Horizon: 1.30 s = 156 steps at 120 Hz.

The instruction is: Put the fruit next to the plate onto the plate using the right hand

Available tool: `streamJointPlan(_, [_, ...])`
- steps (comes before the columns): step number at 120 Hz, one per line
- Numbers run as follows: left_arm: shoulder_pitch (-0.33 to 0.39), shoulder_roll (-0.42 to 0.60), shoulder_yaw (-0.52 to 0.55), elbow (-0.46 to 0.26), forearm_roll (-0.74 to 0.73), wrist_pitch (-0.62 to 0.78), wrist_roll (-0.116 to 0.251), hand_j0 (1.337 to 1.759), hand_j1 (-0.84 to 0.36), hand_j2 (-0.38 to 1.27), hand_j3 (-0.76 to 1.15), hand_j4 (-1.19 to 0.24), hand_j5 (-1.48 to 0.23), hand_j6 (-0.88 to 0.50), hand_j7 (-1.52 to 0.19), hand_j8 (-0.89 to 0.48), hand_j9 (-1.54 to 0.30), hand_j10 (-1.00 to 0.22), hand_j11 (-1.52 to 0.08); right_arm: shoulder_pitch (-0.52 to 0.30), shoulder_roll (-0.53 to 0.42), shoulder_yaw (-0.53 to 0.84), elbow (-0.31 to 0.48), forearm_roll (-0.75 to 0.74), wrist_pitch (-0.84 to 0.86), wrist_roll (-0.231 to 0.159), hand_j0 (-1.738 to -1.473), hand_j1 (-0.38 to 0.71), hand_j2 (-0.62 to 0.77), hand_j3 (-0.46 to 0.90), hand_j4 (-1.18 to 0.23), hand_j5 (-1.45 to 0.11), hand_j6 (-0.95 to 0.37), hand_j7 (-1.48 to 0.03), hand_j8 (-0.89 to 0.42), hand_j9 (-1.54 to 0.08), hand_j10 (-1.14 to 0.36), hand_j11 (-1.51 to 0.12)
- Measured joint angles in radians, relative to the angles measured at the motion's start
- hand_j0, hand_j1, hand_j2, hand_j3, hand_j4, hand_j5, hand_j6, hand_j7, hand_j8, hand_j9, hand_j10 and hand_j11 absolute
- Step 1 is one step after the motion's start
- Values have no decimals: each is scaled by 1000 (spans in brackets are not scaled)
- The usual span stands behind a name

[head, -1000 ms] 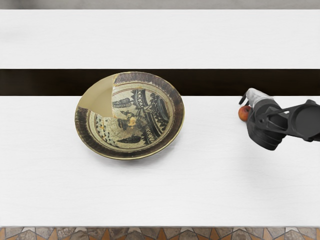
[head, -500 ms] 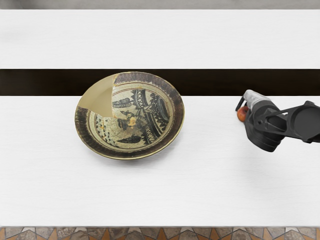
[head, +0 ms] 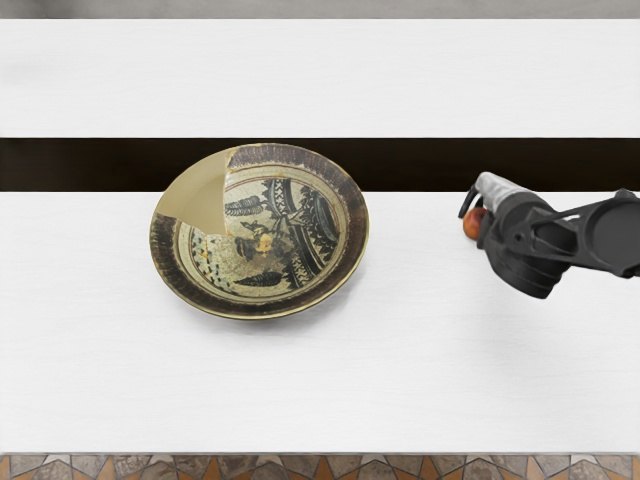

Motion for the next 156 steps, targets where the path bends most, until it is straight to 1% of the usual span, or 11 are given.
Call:
streamJointPlan(6, [0, 0, 0, 0, 0, 0, 0, 1658, 349, 0, 0, -1, 0, -1, 0, -1, 0, 0, 0, 16, -3, 1, 15, 4, 1, 0, -1653, 353, 363, -1, -681, -1037, -391, -1002, -364, -1012, -733, -1010])
streamJointPlan(16, [0, 0, 0, 0, 0, 0, 0, 1658, 349, 0, 0, -1, 0, -1, 0, -1, 0, 0, 0, 47, -4, 1, 36, 17, 4, 0, -1654, 368, 450, 1, -702, -1044, -403, -1007, -379, -1025, -745, -1021])
streamJointPlan(22, [0, 0, 0, 0, 0, 0, 0, 1658, 349, 0, 0, -1, 0, -1, 0, -1, 0, 0, 0, 68, -2, 2, 49, 29, 5, 1, -1655, 360, 458, 1, -712, -1052, -400, -1009, -366, -1038, -752, -1034])
streamJointPlan(46, [0, 0, 0, 0, 0, 0, 0, 1658, 349, 0, 0, -1, 0, -1, 0, -1, 0, 0, 0, 169, 21, -2, 87, 94, 9, 1, -1658, 361, 390, 1, -716, -1074, -371, -1013, -331, -1059, -732, -1058])
streamJointPlan(51, [0, 0, 0, 0, 0, 0, 0, 1658, 349, 0, 0, -1, 0, -1, 0, -1, 0, 0, 0, 191, 29, -3, 94, 108, 12, 1, -1658, 344, 319, 2, -709, -1079, -365, -1013, -329, -1064, -732, -1065])
streamJointPlan(75, [0, 0, 0, 0, 0, 0, 0, 1658, 349, 0, 0, -1, 0, -1, 0, -1, 0, 0, 0, 270, 81, -6, 106, 172, 17, 1, -1657, 323, 296, 1, -724, -1084, -383, -1015, -333, -1062, -750, -1066])
streamJointPlan(93, [0, 0, 0, 0, 0, 0, 0, 1658, 349, 0, 0, -1, 0, -1, 0, -1, 0, 0, 0, 323, 131, -5, 108, 219, 19, 1, -1658, 328, 305, 1, -732, -1089, -372, -1015, -330, -1060, -754, -1066])
streamJointPlan(104, [0, 0, -1, 0, 0, 0, 0, 1658, 349, 0, 0, 0, 0, -1, 0, -1, 0, 0, 0, 352, 163, -4, 107, 244, 20, 1, -1658, 339, 331, 1, -733, -1095, -371, -1016, -324, -1064, -753, -1071])
streamJointPlan(125, [0, 0, 0, 0, 0, 0, 0, 1658, 349, 0, 0, 0, 0, -1, 0, -1, 0, 0, 0, 389, 241, 2, 93, 288, 19, 2, -1658, 327, 305, 1, -740, -1119, -371, -1028, -318, -1083, -760, -1091])
streamJointPlan(134, [0, 0, 0, 0, 0, 0, 0, 1658, 349, 0, 0, 0, 0, -1, 0, -1, 0, 0, 0, 403, 271, 4, 86, 301, 18, 1, -1657, 313, 274, 0, -750, -1116, -378, -1033, -330, -1084, -766, -1092])
streamJointPlan(156, [0, 0, 0, 0, 0, 0, 0, 1658, 349, 0, 0, 0, 0, -1, 0, -1, 0, 0, 0, 443, 343, 15, 55, 340, 33, 1, -1656, 292, 252, 1, -762, -1111, -385, -1040, -348, -1090, -777, -1097])
